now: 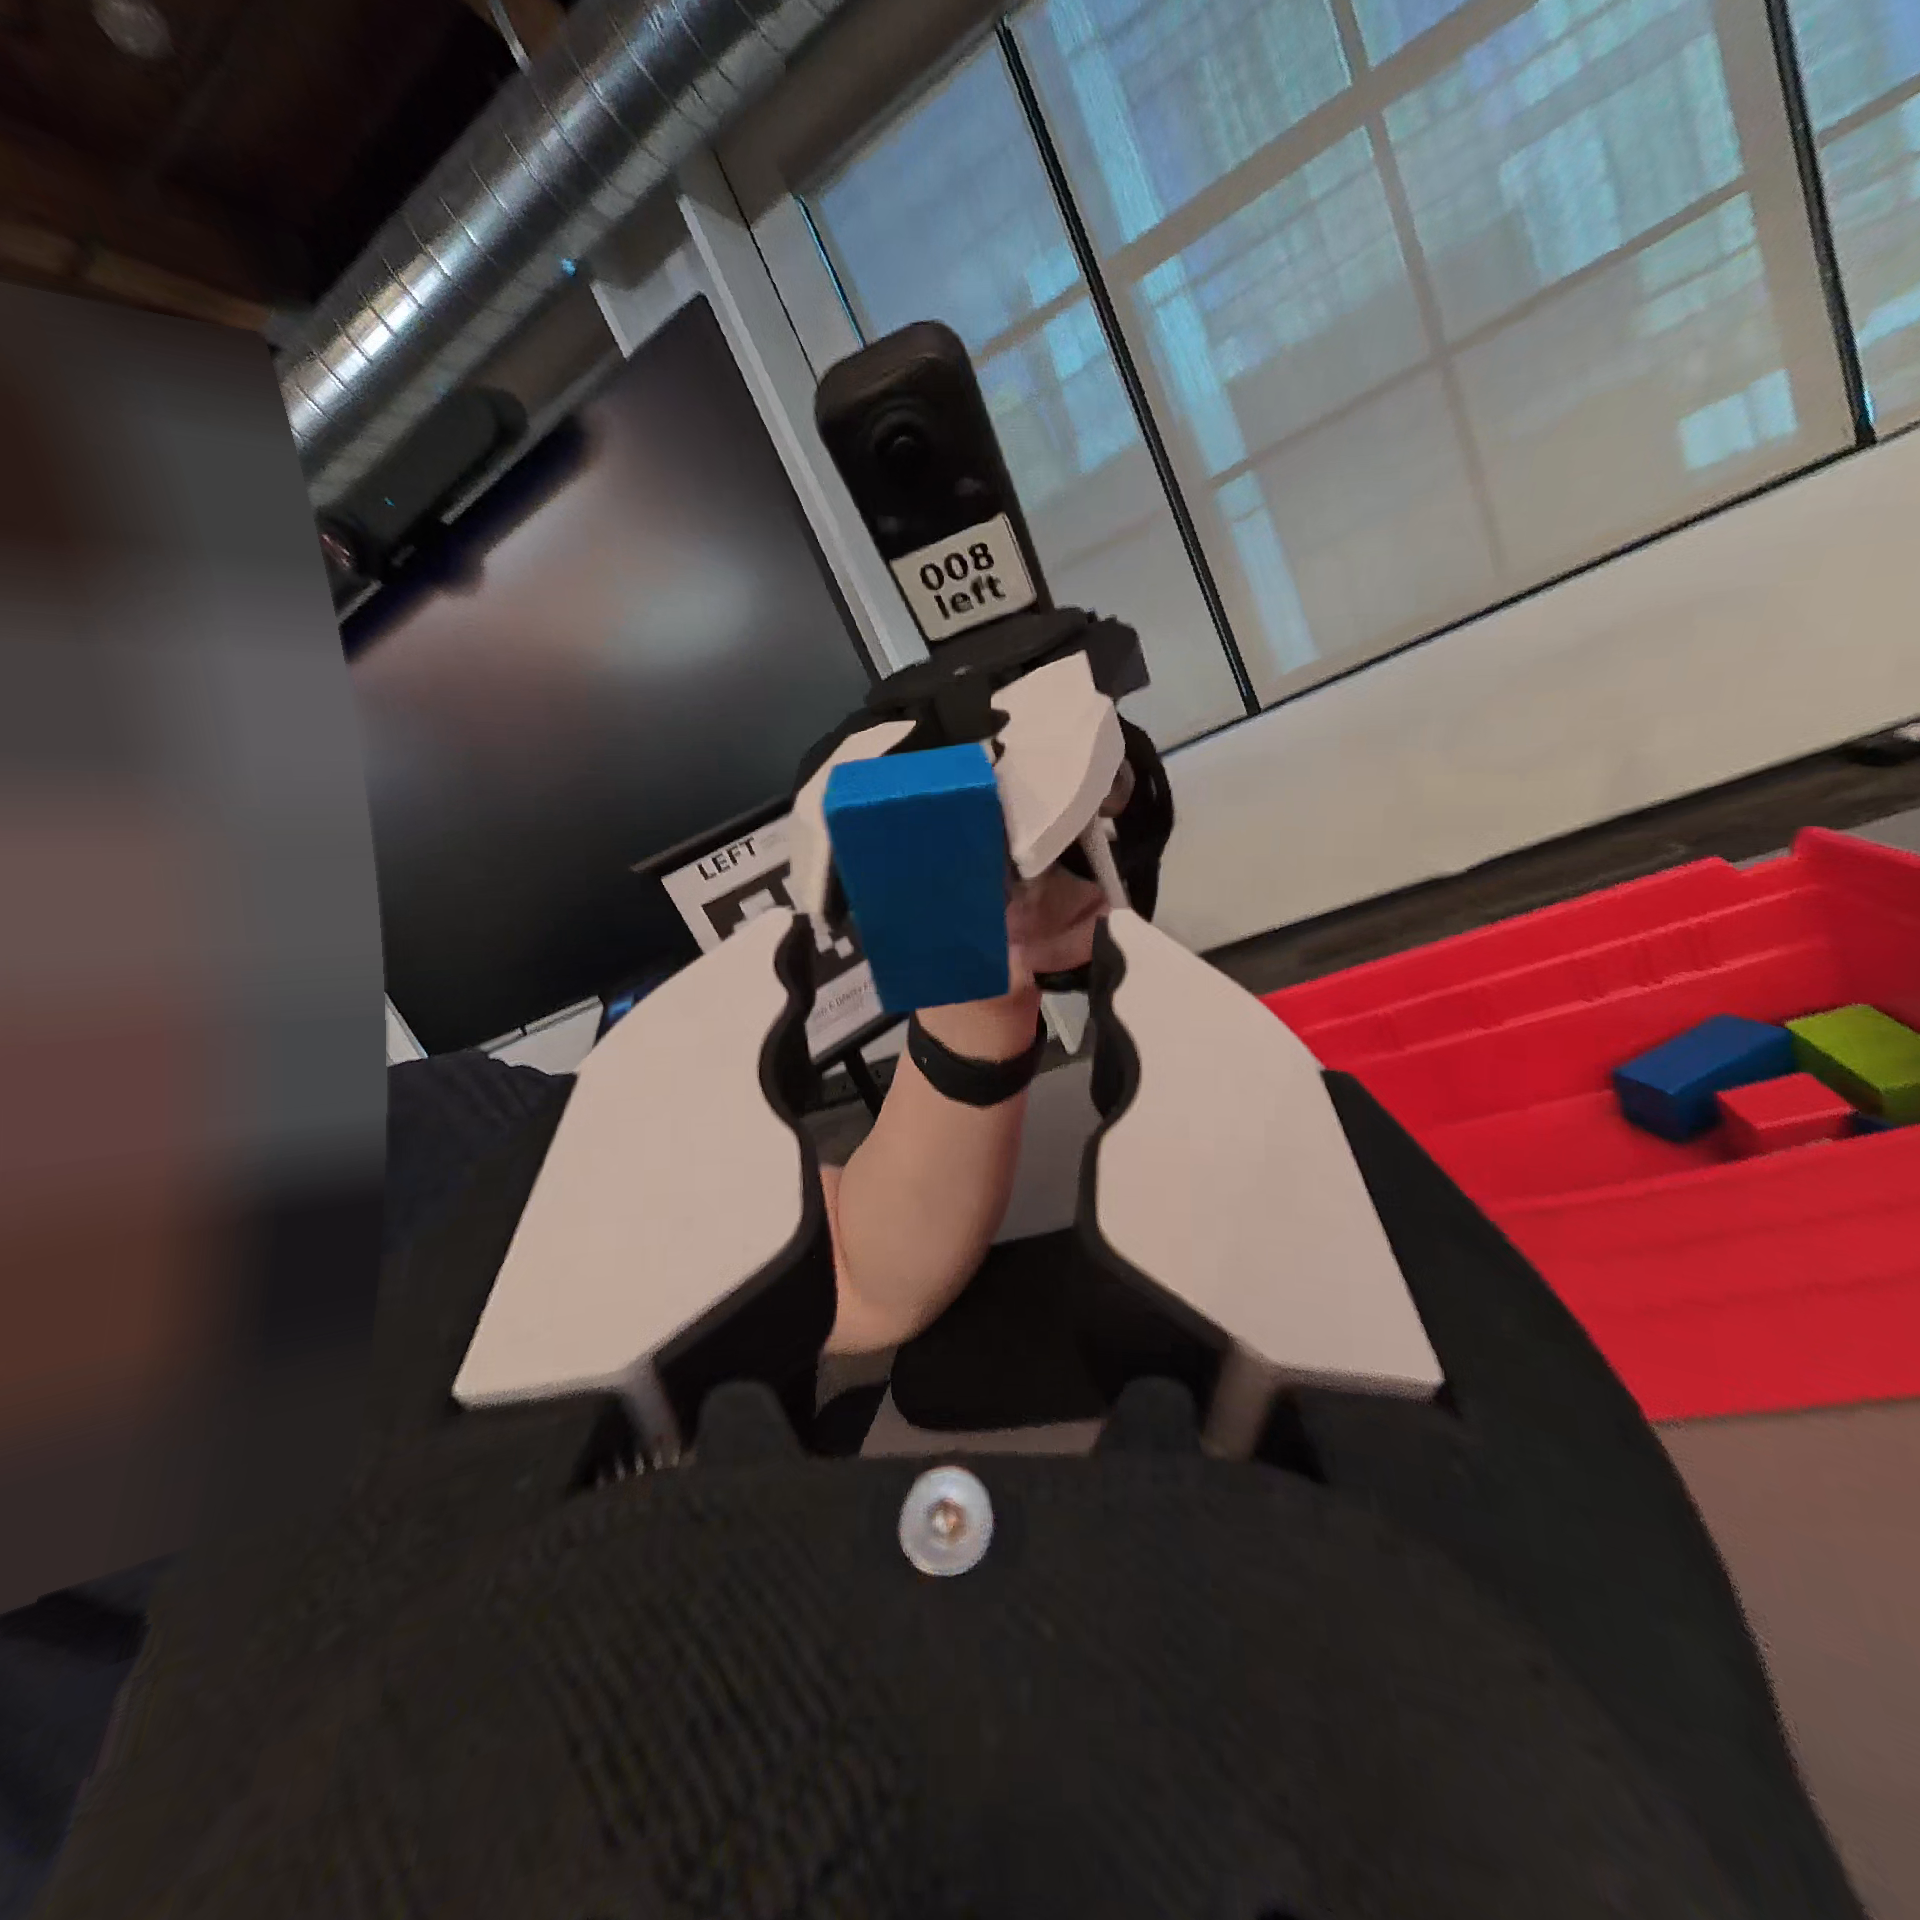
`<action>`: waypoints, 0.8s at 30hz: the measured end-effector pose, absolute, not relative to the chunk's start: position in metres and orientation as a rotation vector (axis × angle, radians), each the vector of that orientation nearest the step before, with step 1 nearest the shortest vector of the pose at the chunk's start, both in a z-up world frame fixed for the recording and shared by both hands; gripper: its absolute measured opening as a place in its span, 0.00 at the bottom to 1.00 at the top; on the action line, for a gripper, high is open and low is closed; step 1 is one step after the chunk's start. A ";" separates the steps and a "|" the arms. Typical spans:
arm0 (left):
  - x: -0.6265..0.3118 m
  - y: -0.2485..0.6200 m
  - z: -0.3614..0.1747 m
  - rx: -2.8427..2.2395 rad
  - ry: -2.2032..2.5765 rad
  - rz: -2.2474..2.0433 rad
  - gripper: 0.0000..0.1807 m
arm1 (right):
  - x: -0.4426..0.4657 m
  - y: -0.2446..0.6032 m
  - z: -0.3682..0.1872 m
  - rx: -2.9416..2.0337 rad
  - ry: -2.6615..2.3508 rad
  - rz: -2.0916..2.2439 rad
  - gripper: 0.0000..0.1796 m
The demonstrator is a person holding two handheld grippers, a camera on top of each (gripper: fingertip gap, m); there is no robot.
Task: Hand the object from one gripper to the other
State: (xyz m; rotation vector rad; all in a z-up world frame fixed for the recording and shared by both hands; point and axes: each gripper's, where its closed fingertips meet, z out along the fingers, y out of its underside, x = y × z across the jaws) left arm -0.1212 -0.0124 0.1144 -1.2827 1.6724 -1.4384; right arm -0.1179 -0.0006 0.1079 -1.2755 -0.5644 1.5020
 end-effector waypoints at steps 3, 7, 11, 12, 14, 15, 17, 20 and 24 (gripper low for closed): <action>-0.117 -0.018 0.127 -1.237 1.599 -1.616 0.20 | -0.121 -0.004 0.114 -1.206 -0.528 1.597 0.29; -0.114 -0.015 0.132 -1.233 1.520 -1.759 0.20 | -0.120 -0.005 0.120 -1.149 -0.468 1.707 0.29; -0.114 -0.012 0.134 -1.225 1.487 -1.848 0.20 | -0.125 -0.001 0.113 -1.198 -0.489 1.624 0.29; -0.113 -0.009 0.133 -1.236 1.480 -1.836 0.20 | -0.126 -0.002 0.113 -1.206 -0.501 1.610 0.29; -0.111 -0.005 0.128 -1.263 1.475 -1.789 0.20 | -0.128 -0.004 0.114 -1.219 -0.517 1.582 0.29; -0.109 -0.003 0.127 -1.267 1.468 -1.769 0.20 | -0.130 -0.003 0.113 -1.234 -0.520 1.552 0.29; -0.108 -0.001 0.127 -1.271 1.457 -1.747 0.20 | -0.131 -0.002 0.113 -1.246 -0.530 1.495 0.30; -0.106 -0.003 0.126 -1.269 1.459 -1.746 0.20 | -0.133 -0.001 0.112 -1.263 -0.535 1.447 0.29; -0.104 -0.004 0.125 -1.269 1.459 -1.732 0.20 | -0.135 0.000 0.109 -1.283 -0.539 1.420 0.25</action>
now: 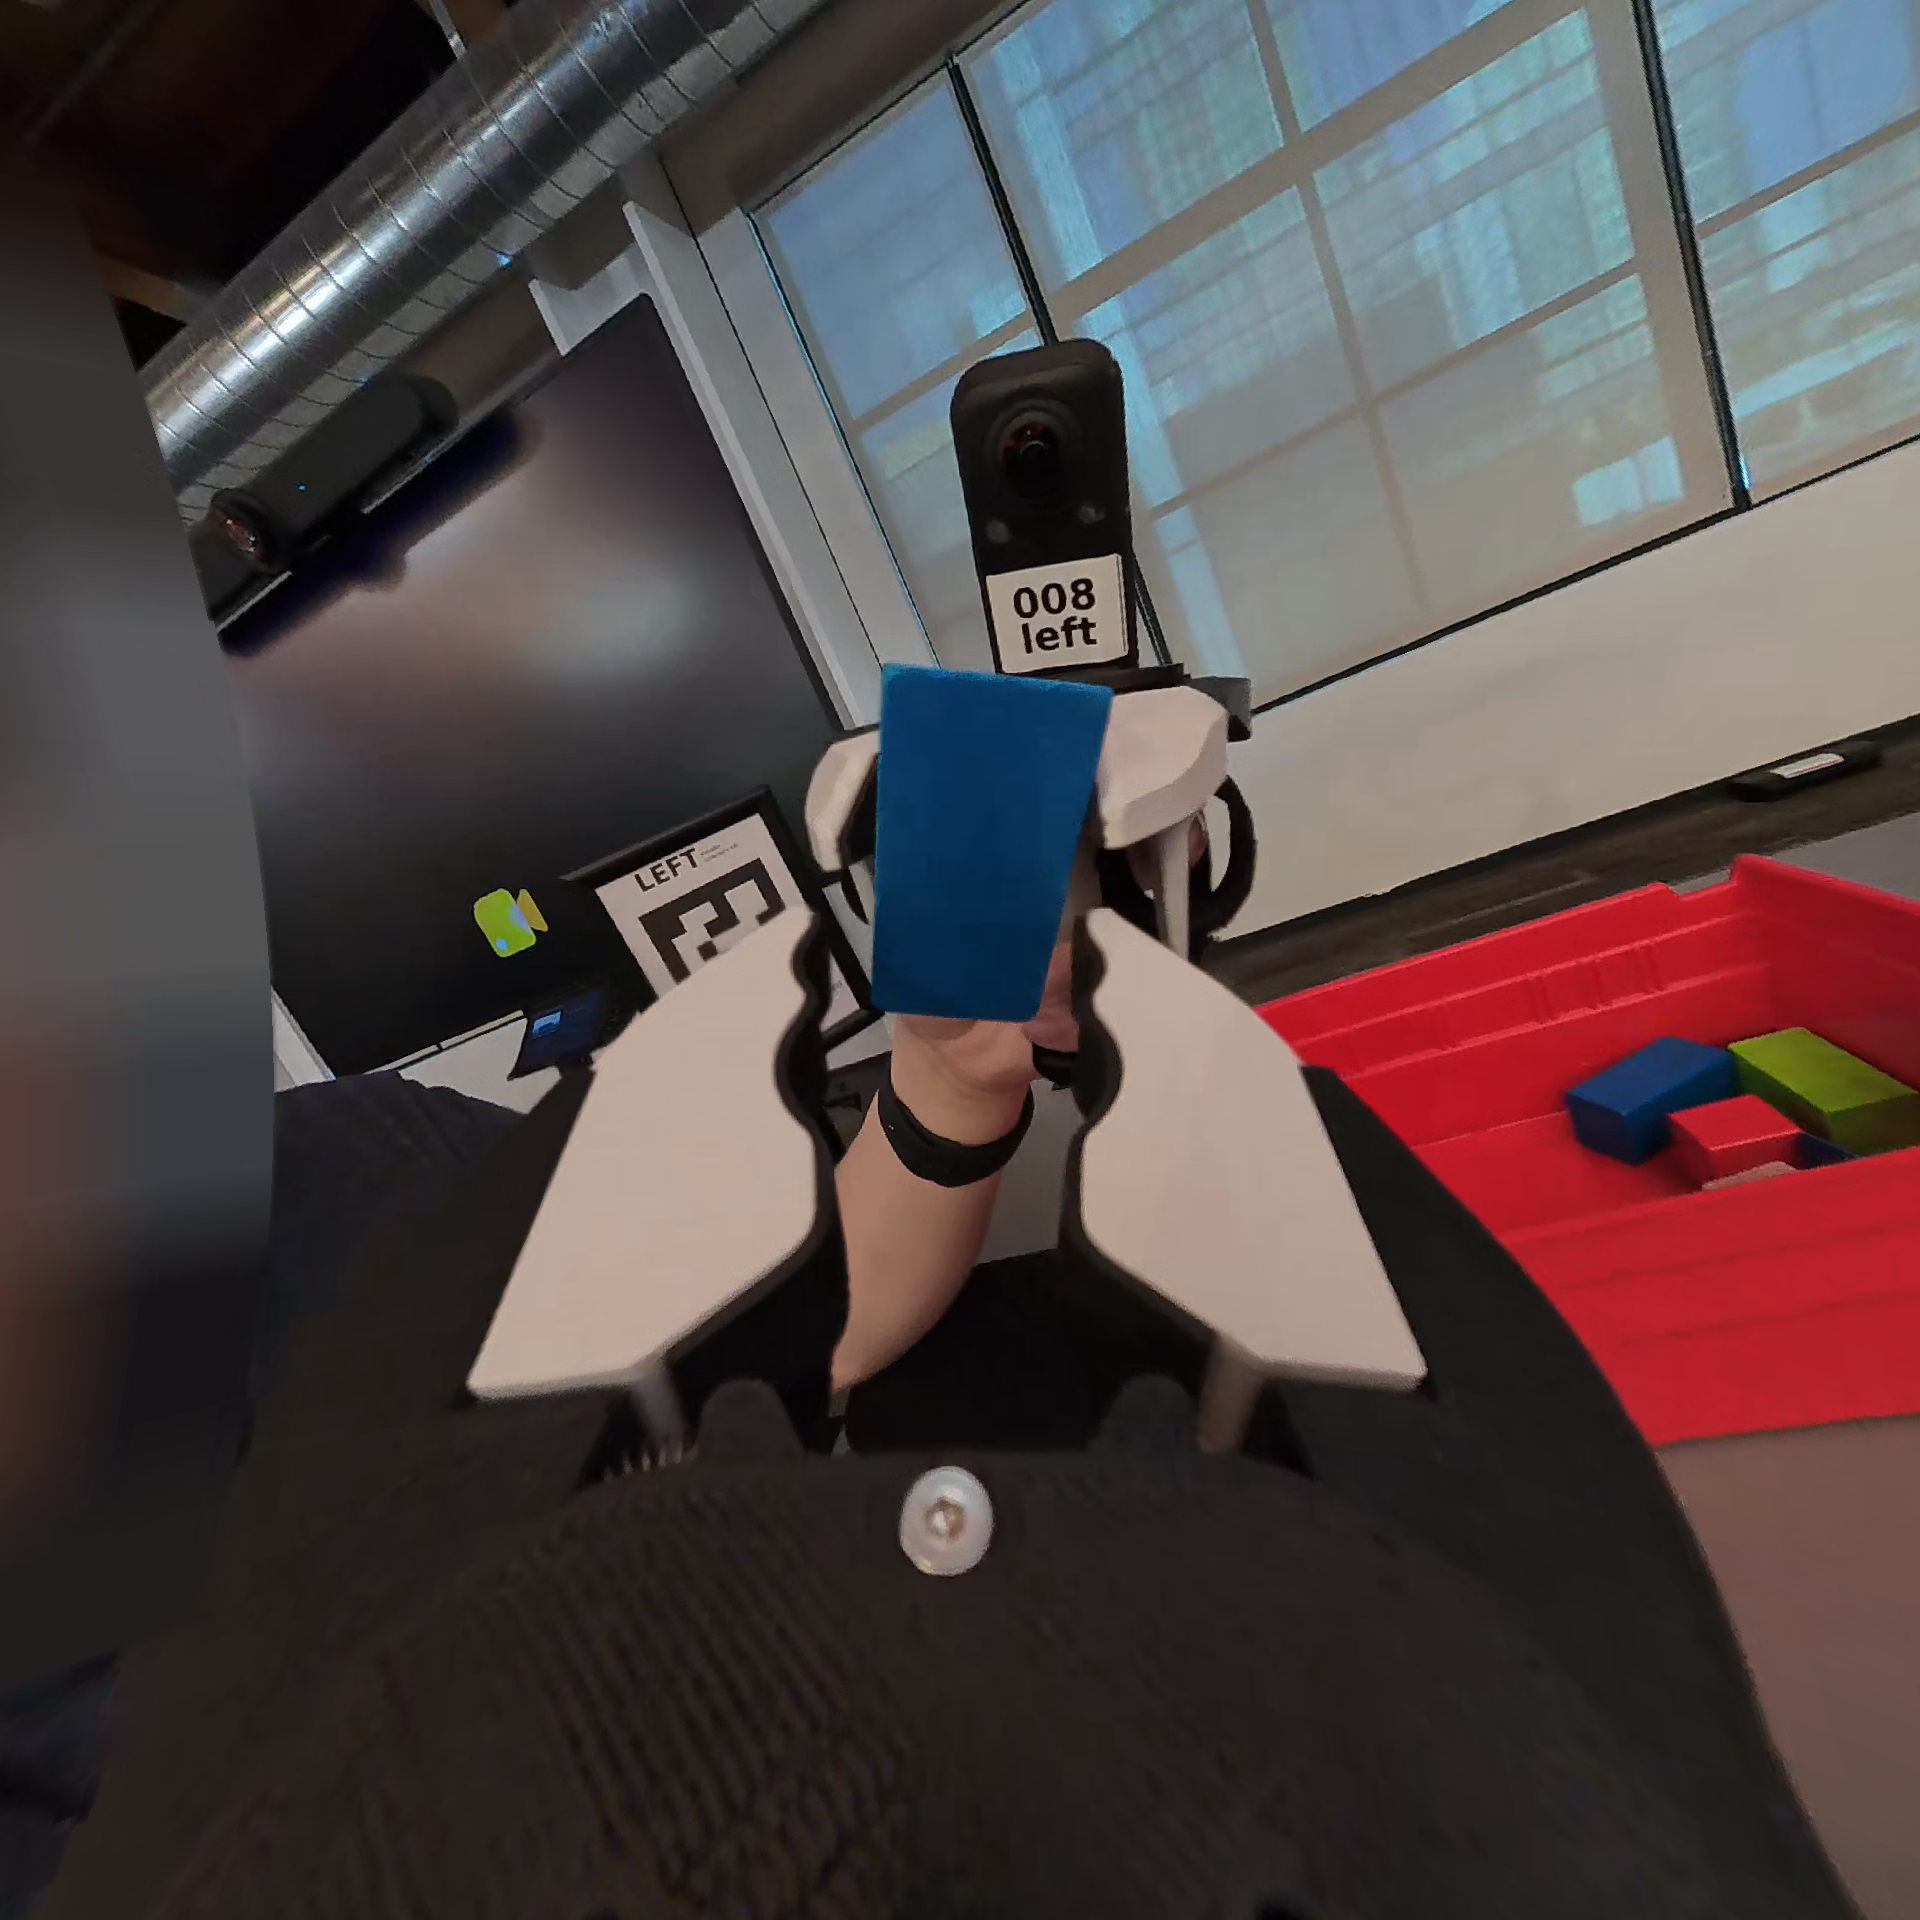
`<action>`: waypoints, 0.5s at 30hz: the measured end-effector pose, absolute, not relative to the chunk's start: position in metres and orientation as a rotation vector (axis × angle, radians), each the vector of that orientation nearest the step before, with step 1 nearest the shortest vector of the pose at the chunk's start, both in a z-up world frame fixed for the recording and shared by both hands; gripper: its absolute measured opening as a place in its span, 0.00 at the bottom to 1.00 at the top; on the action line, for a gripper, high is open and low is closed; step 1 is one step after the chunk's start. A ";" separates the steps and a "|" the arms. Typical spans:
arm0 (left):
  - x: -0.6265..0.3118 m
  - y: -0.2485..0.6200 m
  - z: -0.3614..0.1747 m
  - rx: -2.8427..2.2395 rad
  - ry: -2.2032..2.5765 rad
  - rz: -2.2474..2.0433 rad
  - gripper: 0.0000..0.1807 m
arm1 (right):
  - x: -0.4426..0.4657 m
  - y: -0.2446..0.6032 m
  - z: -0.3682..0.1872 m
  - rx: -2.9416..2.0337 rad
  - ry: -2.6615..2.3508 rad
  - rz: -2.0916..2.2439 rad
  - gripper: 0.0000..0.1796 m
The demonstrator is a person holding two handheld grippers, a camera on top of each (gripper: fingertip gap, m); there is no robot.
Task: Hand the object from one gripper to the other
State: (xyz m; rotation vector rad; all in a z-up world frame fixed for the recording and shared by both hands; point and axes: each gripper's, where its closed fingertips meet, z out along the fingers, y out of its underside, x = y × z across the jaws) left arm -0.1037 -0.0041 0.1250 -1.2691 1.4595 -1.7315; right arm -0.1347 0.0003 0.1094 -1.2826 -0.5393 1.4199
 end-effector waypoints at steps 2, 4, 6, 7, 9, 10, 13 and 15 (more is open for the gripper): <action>-0.104 -0.006 0.126 -1.252 1.466 -1.737 0.20 | -0.134 0.000 0.109 -1.277 -0.546 1.404 0.19; -0.104 -0.006 0.127 -1.244 1.461 -1.730 0.20 | -0.133 0.000 0.110 -1.273 -0.547 1.400 0.19; -0.104 -0.004 0.127 -1.256 1.459 -1.732 0.19 | -0.131 0.002 0.109 -1.282 -0.551 1.375 0.19; -0.105 -0.004 0.127 -1.265 1.458 -1.744 0.20 | -0.131 0.003 0.107 -1.293 -0.565 1.340 0.19; -0.105 -0.002 0.126 -1.284 1.450 -1.762 0.22 | -0.129 0.006 0.103 -1.325 -0.591 1.244 0.19; -0.105 -0.002 0.126 -1.283 1.448 -1.771 0.21 | -0.129 0.007 0.101 -1.334 -0.608 1.204 0.19; -0.104 0.001 0.122 -1.314 1.451 -1.752 0.19 | -0.129 0.010 0.095 -1.372 -0.660 1.069 0.19; -0.104 0.001 0.120 -1.306 1.462 -1.726 0.19 | -0.129 0.011 0.093 -1.378 -0.679 1.031 0.19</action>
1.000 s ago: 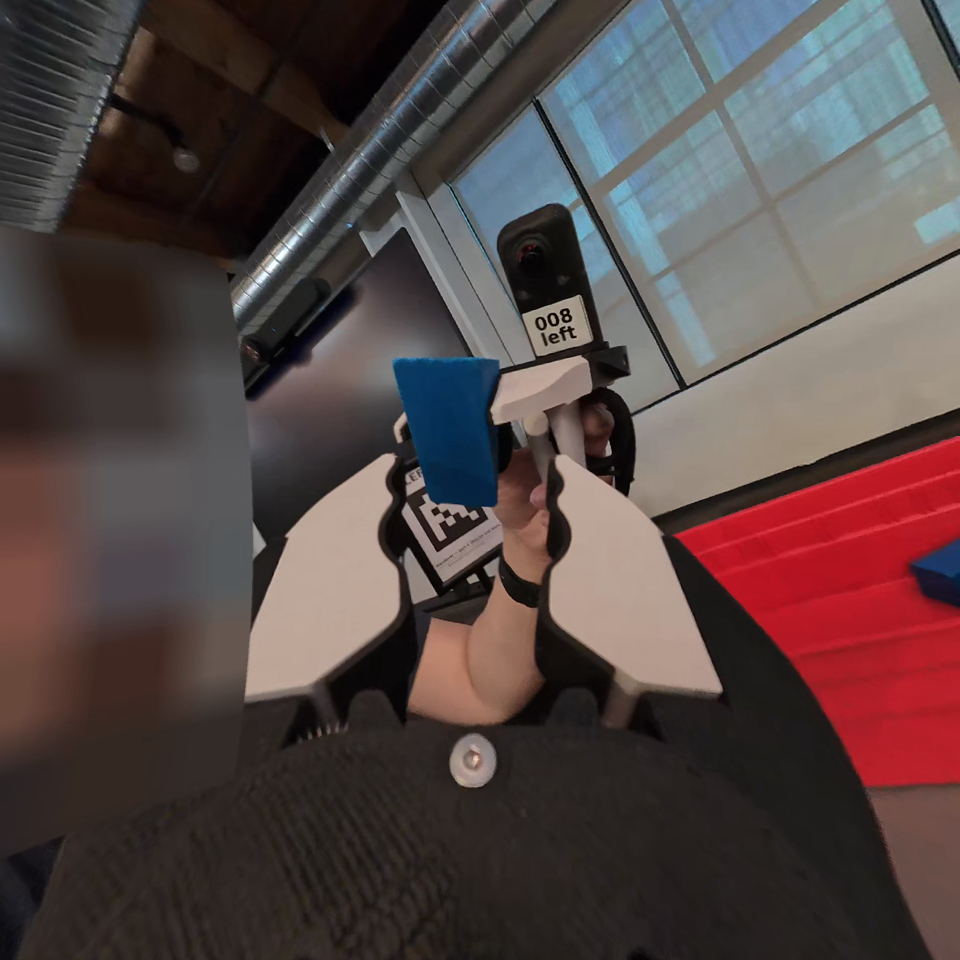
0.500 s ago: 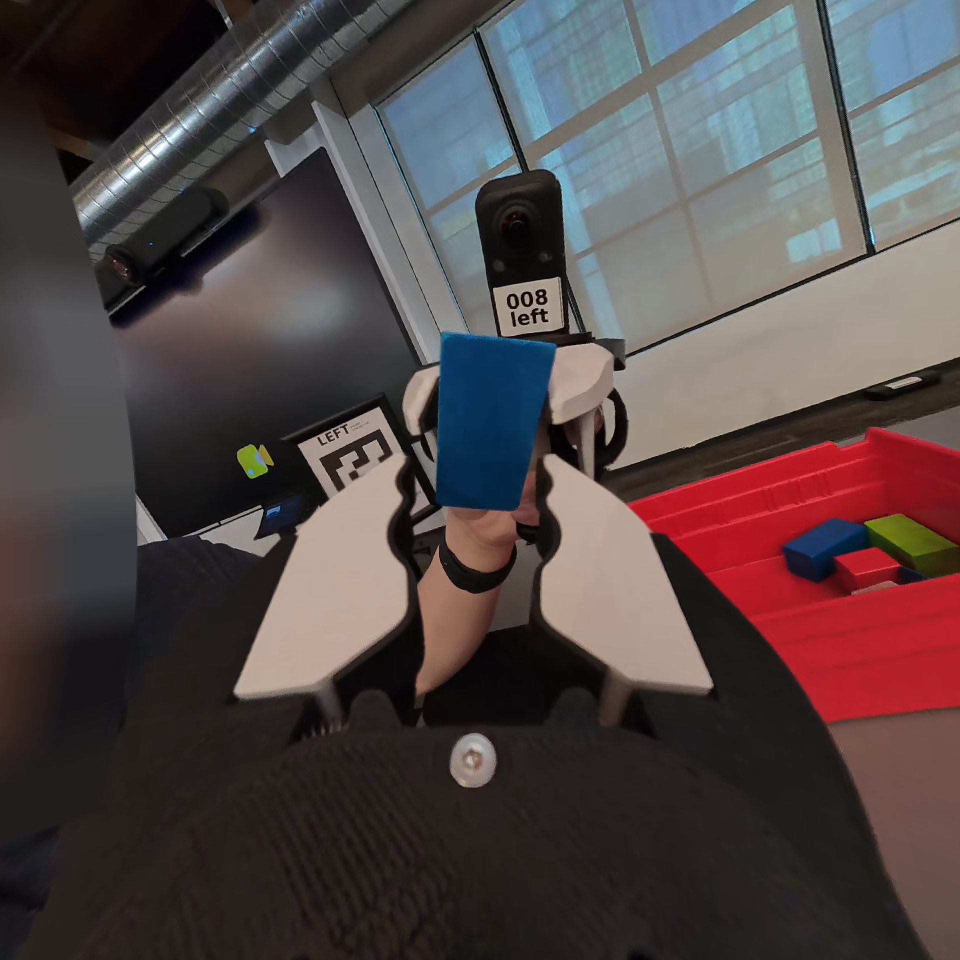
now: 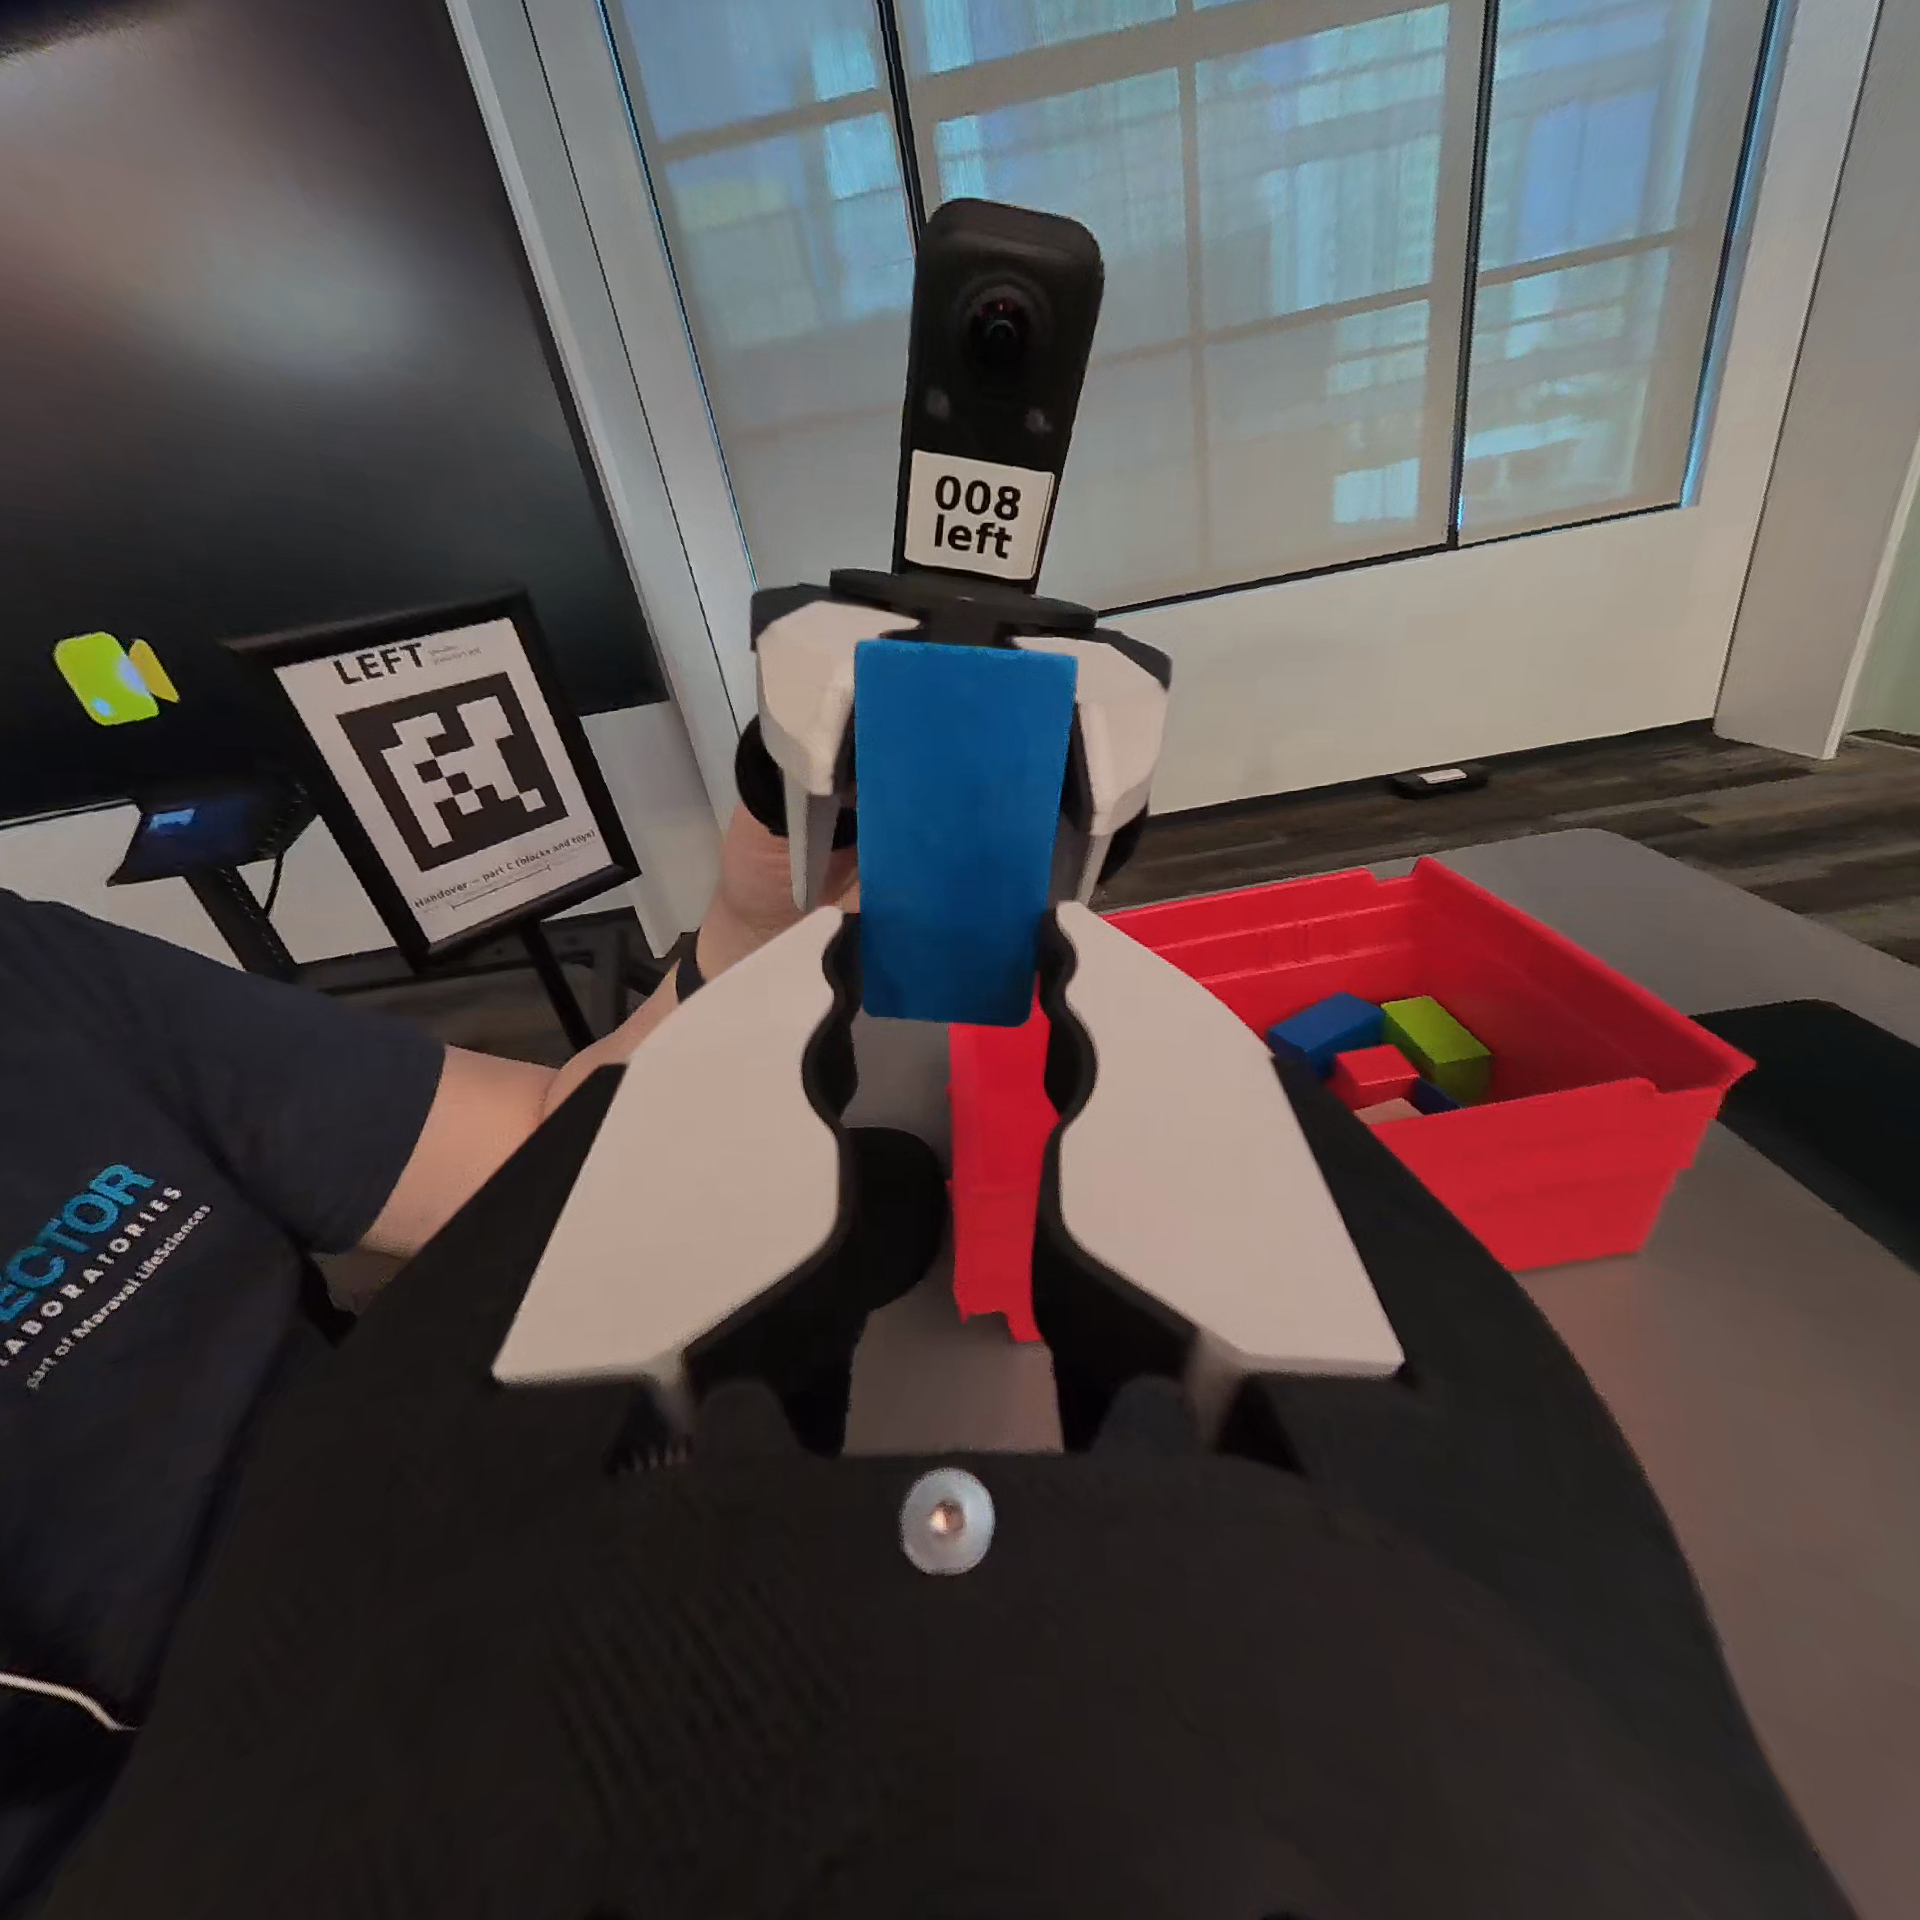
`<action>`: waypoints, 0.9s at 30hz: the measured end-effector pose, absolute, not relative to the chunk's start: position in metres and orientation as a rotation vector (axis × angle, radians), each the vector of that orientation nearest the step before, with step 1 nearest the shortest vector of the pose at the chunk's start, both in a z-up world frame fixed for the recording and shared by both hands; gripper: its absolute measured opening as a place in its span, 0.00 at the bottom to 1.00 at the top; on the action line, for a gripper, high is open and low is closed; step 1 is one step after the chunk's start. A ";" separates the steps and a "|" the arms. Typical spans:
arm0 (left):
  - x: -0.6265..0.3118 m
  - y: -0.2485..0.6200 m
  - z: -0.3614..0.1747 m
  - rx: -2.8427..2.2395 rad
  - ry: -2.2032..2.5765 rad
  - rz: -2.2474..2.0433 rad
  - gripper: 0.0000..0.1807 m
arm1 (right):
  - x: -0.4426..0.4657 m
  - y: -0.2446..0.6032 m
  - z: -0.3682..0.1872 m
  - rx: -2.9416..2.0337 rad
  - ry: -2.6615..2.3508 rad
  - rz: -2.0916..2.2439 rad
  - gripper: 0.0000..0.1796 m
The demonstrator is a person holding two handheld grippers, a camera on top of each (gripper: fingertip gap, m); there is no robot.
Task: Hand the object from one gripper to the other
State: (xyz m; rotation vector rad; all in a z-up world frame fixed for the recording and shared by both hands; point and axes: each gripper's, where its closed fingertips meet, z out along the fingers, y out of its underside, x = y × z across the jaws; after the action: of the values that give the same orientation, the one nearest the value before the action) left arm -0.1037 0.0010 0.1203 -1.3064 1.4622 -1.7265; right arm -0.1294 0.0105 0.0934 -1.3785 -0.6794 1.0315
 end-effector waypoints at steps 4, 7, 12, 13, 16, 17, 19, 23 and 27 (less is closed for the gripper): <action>-0.103 0.000 0.121 -1.300 1.457 -1.707 0.19 | -0.129 0.010 0.098 -1.363 -0.658 1.035 0.19; -0.100 0.001 0.117 -1.314 1.461 -1.669 0.19 | -0.123 0.012 0.106 -1.346 -0.600 1.028 0.21; -0.098 0.000 0.117 -1.309 1.462 -1.682 0.19 | -0.119 0.012 0.106 -1.353 -0.605 1.004 0.18; -0.098 0.000 0.117 -1.312 1.467 -1.691 0.19 | -0.119 0.012 0.106 -1.360 -0.613 1.001 0.18; -0.104 0.002 0.126 -1.284 1.432 -1.762 0.22 | -0.117 0.011 0.103 -1.400 -0.660 0.961 0.18; -0.108 0.004 0.131 -1.270 1.407 -1.786 0.22 | -0.113 0.011 0.102 -1.428 -0.686 0.925 0.18; -0.118 0.010 0.138 -1.253 1.381 -1.798 0.20 | -0.092 0.009 0.105 -1.490 -0.723 0.803 0.18; -0.135 0.019 0.146 -1.231 1.357 -1.739 0.08 | 0.008 0.004 0.096 -1.764 -0.625 0.445 0.18; -0.142 0.028 0.145 -1.254 1.352 -1.639 0.07 | 0.121 -0.010 0.029 -2.170 -0.356 0.251 0.19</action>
State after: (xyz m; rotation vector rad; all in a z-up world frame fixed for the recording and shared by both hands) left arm -0.1416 0.0278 0.1453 -1.2536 1.3517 -1.6394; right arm 0.1209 -0.0098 0.0289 -2.1700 -0.3564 0.2512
